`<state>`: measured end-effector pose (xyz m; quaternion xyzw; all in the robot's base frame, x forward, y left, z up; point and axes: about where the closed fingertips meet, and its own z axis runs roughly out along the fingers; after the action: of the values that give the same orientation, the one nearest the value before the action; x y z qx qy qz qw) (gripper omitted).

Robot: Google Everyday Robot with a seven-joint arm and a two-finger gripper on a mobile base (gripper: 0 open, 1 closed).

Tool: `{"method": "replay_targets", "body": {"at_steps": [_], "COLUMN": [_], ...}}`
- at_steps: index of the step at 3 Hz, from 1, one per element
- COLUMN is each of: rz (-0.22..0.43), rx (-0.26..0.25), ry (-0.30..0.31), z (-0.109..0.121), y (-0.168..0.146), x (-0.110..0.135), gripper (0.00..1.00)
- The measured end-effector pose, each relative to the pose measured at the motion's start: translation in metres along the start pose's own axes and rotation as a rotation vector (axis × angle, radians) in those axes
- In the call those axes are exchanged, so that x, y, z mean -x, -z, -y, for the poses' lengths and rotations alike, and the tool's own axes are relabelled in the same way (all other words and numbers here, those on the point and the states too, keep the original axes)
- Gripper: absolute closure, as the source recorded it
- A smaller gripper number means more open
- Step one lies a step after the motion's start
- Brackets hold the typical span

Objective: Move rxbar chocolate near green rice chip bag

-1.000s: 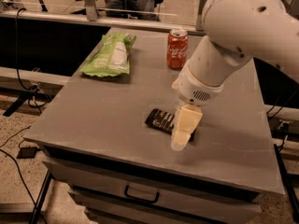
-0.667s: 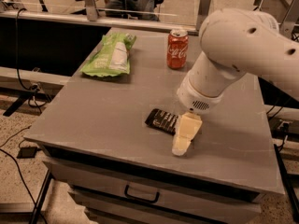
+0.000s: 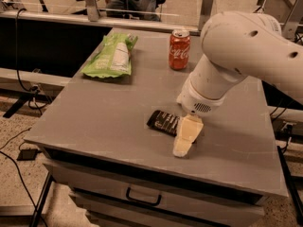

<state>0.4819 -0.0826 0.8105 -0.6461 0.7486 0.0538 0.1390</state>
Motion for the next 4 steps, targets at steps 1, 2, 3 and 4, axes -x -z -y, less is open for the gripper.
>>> {"method": "replay_targets", "body": {"at_steps": [1, 2, 3, 4], "rz": [0.0, 0.0, 0.0, 0.016], "rx": [0.0, 0.0, 0.0, -0.041], "ry": [0.0, 0.0, 0.0, 0.055], "z": [0.001, 0.002, 0.002, 0.003], "y": [0.009, 0.021, 0.021, 0.034], "x": [0.003, 0.006, 0.006, 0.015], "gripper": [0.68, 1.0, 1.0, 1.0]}}
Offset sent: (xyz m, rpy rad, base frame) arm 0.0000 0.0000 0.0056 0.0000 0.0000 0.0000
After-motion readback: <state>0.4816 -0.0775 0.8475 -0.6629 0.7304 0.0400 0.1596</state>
